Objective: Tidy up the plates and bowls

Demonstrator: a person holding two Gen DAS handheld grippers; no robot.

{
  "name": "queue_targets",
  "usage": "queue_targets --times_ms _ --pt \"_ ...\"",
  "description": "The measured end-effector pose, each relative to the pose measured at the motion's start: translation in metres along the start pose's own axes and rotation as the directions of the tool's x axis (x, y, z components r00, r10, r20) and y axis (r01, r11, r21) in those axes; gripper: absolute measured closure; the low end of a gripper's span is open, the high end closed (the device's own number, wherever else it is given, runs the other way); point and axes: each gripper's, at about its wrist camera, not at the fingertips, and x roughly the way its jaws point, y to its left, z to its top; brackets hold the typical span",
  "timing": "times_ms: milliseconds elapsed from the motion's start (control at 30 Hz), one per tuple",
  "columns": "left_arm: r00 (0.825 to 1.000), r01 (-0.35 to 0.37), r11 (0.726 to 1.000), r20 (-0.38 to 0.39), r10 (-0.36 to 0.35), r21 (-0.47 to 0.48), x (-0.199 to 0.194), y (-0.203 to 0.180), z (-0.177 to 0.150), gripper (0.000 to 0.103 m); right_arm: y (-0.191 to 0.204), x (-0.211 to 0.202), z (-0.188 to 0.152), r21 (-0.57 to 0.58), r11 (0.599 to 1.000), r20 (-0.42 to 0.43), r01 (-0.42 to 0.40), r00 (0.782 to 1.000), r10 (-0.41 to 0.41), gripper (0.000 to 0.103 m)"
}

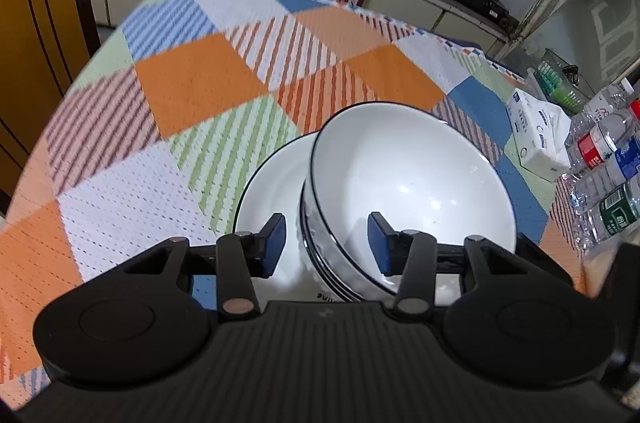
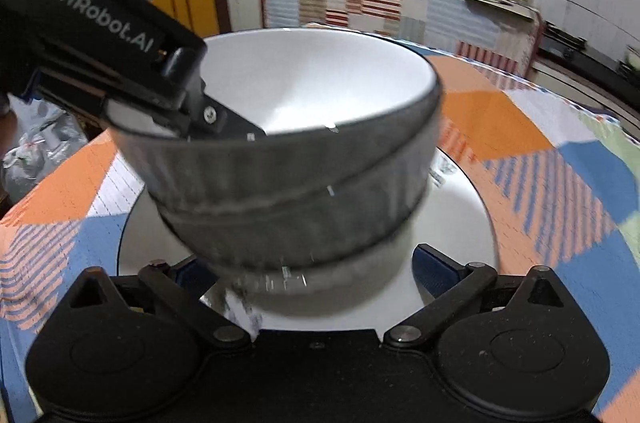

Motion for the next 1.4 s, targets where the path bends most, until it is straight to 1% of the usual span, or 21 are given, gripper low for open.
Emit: queue_targets --times_ms 67,167,300,333,500,600,733,767,833,900,1100,1167,1200,1267,1400 --pt "1.0 -0.015 1.0 0.014 0.015 0.015 -0.008 -0.005 -0.001 0.054 0.002 -0.012 -0.007 -0.009 1.0 0.005 0.013 1.0 -0.013 0.0" --pt "0.998 -0.036 0.998 0.05 0.033 0.059 -0.026 -0.015 -0.004 0.05 0.005 -0.036 -0.017 -0.019 0.999 0.042 0.028 0.999 -0.027 0.0" --pt "0.999 -0.032 0.993 0.043 0.028 0.11 -0.049 -0.027 -0.006 0.044 0.002 -0.066 -0.03 -0.002 1.0 0.099 0.019 0.995 -0.019 0.0" --pt "0.999 -0.031 0.992 0.043 0.026 0.119 -0.055 -0.029 -0.006 0.043 -0.001 -0.071 -0.034 0.005 1.0 0.112 0.024 0.993 -0.024 0.0" --pt "0.998 -0.021 0.989 0.064 0.012 0.148 -0.091 -0.034 -0.008 0.035 -0.021 -0.082 -0.034 0.064 0.991 0.089 0.115 0.989 -0.121 0.0" --pt "0.996 -0.032 0.986 0.09 0.018 0.162 -0.111 -0.035 -0.012 0.028 -0.027 -0.098 -0.025 0.113 0.983 0.099 0.143 0.983 -0.154 0.0" --pt "0.986 -0.101 0.974 0.154 0.07 0.204 -0.14 -0.039 -0.023 0.021 -0.03 -0.125 -0.012 0.223 0.953 0.115 0.204 0.966 -0.233 0.0" --pt "0.982 -0.119 0.97 0.171 0.084 0.211 -0.147 -0.04 -0.026 0.017 -0.031 -0.133 -0.008 0.26 0.942 0.109 0.214 0.963 -0.248 0.0" --pt "0.975 -0.145 0.967 0.196 0.103 0.21 -0.159 -0.04 -0.031 0.013 -0.028 -0.148 -0.007 0.315 0.926 0.107 0.208 0.962 -0.253 0.0" --pt "0.97 -0.161 0.965 0.214 0.116 0.205 -0.17 -0.038 -0.037 0.009 -0.025 -0.162 -0.003 0.342 0.918 0.103 0.202 0.963 -0.251 0.0" --pt "0.955 -0.227 0.953 0.236 0.178 0.198 -0.19 -0.035 -0.051 0.007 -0.005 -0.192 0.002 0.357 0.902 0.044 0.243 0.96 -0.276 0.0" --pt "0.952 -0.247 0.948 0.231 0.2 0.201 -0.192 -0.035 -0.056 0.007 0.005 -0.199 0.0 0.339 0.896 0.025 0.285 0.95 -0.312 0.0" --pt "0.952 -0.251 0.947 0.228 0.203 0.201 -0.194 -0.034 -0.058 0.007 0.01 -0.204 -0.001 0.331 0.893 0.02 0.304 0.944 -0.328 0.0" --pt "0.953 -0.248 0.949 0.225 0.203 0.194 -0.197 -0.032 -0.064 0.007 0.018 -0.211 -0.004 0.319 0.892 0.009 0.319 0.94 -0.34 0.0" --pt "0.954 -0.24 0.954 0.222 0.199 0.177 -0.202 -0.029 -0.074 0.007 0.033 -0.222 -0.011 0.302 0.896 -0.005 0.324 0.941 -0.338 0.0"
